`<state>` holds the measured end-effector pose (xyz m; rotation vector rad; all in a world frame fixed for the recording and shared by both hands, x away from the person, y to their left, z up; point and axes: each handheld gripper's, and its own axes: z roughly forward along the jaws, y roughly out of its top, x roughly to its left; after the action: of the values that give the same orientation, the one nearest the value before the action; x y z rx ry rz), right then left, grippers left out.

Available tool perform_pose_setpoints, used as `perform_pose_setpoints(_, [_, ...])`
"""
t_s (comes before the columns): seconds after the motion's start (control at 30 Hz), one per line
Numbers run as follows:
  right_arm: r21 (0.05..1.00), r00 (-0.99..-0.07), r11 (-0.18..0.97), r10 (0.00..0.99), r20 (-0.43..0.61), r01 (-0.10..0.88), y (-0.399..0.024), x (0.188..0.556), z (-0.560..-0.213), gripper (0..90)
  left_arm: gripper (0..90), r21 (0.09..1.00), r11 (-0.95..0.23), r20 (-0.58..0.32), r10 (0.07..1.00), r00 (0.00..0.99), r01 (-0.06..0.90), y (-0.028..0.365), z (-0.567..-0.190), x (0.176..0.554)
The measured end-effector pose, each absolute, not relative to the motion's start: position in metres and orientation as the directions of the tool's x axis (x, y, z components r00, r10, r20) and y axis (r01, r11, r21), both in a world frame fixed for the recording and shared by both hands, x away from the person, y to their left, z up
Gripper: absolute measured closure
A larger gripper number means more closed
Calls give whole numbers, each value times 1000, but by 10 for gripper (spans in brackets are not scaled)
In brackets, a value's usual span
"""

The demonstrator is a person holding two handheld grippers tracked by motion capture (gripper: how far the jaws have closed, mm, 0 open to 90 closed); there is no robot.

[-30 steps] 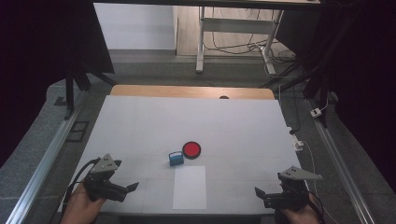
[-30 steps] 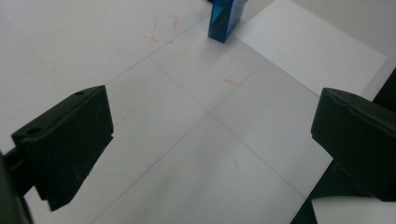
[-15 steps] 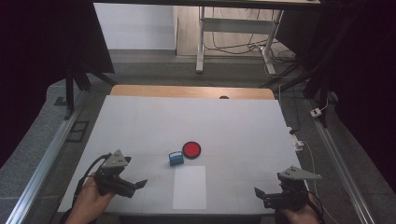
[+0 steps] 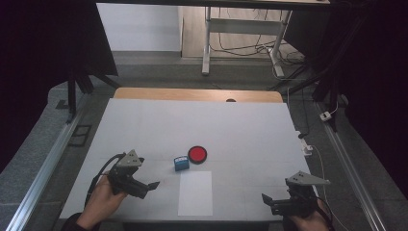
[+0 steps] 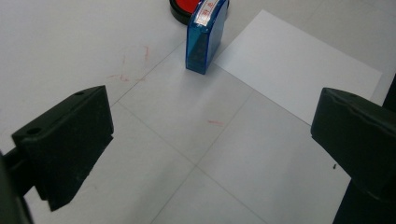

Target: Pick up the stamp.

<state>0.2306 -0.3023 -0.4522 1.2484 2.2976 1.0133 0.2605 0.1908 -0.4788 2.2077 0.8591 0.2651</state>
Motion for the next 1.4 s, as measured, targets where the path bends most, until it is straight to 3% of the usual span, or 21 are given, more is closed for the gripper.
perform_pose_setpoints(1.4, [709, -571, 377, 820, 44, 596, -301, 232, -453, 0, 6, 690, -564, -38, 598, 801, 453, 137, -479, 321])
